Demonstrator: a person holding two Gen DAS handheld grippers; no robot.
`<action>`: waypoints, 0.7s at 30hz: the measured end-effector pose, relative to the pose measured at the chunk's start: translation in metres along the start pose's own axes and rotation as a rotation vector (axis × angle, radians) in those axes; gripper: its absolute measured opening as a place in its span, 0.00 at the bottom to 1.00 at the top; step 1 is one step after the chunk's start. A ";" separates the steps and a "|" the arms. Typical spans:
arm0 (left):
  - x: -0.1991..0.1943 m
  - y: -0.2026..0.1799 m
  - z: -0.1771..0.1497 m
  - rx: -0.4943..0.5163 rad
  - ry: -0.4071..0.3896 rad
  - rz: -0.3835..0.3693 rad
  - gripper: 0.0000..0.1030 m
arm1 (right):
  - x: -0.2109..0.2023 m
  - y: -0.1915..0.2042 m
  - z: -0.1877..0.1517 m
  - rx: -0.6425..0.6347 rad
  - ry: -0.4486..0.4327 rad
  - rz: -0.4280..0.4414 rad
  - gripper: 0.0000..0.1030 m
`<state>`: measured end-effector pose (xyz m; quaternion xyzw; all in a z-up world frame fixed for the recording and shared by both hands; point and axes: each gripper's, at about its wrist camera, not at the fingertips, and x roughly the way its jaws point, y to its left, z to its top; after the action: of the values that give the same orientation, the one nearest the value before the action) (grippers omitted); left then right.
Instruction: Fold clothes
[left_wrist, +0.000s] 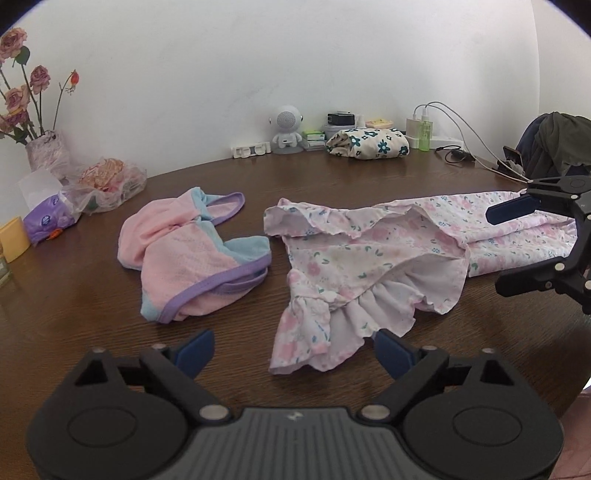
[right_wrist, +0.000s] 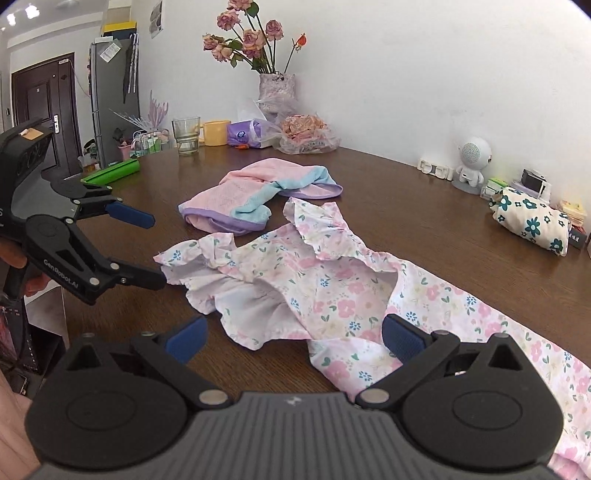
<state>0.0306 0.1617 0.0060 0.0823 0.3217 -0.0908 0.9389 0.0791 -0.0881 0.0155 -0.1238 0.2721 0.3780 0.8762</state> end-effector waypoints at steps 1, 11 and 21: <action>0.001 0.002 0.000 0.001 0.009 0.002 0.82 | 0.000 0.002 0.000 -0.004 -0.001 -0.002 1.00; 0.015 0.018 -0.002 -0.032 0.077 -0.067 0.32 | -0.004 0.007 -0.006 0.003 0.015 -0.024 1.00; -0.001 0.014 0.028 0.019 0.003 -0.094 0.02 | 0.013 0.020 -0.001 -0.125 0.018 0.008 1.00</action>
<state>0.0496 0.1689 0.0302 0.0763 0.3260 -0.1379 0.9321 0.0718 -0.0672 0.0065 -0.1803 0.2562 0.3966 0.8629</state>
